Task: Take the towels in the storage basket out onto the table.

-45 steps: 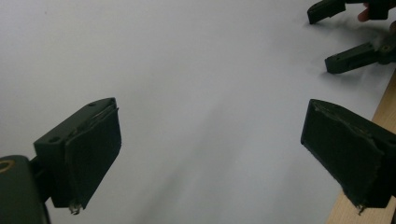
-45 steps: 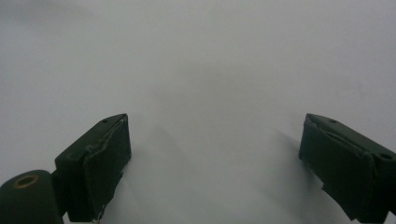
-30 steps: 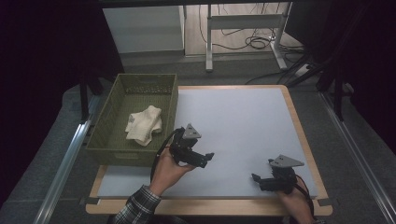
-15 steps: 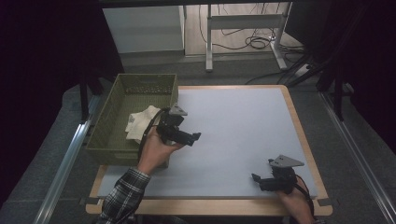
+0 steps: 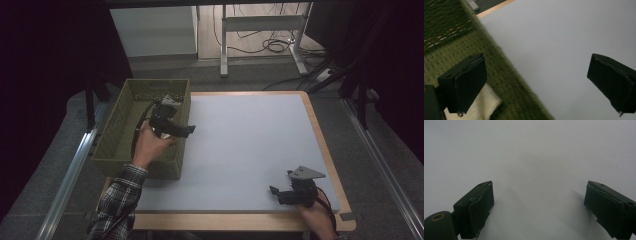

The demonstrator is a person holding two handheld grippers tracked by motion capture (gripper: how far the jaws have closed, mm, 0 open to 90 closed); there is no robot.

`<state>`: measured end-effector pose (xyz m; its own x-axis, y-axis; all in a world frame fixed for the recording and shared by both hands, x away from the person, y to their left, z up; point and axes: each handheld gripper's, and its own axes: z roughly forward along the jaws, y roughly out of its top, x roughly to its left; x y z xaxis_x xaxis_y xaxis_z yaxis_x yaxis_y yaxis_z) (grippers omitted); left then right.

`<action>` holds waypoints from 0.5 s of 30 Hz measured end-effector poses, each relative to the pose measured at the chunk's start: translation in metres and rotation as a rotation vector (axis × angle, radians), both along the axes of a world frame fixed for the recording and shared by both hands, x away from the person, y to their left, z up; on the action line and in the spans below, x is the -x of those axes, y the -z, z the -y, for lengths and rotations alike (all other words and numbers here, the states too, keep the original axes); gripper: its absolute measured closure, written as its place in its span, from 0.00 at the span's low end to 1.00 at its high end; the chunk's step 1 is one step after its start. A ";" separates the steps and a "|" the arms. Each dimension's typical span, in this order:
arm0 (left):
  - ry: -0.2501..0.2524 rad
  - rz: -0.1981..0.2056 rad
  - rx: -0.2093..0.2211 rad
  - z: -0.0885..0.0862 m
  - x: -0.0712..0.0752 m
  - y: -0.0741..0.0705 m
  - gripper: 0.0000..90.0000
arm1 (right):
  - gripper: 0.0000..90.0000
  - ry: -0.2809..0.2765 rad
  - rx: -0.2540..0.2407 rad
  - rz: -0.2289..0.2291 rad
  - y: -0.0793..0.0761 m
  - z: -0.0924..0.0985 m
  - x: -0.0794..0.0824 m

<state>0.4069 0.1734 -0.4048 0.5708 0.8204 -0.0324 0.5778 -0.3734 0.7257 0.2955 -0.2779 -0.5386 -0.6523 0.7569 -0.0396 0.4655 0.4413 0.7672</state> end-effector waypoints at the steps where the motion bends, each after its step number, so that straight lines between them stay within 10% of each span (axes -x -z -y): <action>1: -0.019 -0.002 0.007 -0.008 -0.004 0.002 0.03 | 0.10 0.000 0.000 0.000 0.000 0.000 0.000; 15: -0.122 -0.092 -0.047 -0.062 -0.038 0.028 0.03 | 0.10 0.001 -0.001 -0.001 0.000 0.000 0.000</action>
<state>0.4452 0.2354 -0.4324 0.4635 0.8852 -0.0395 0.6839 -0.3291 0.6512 0.2956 -0.2778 -0.5386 -0.6520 0.7573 -0.0380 0.4664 0.4400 0.7674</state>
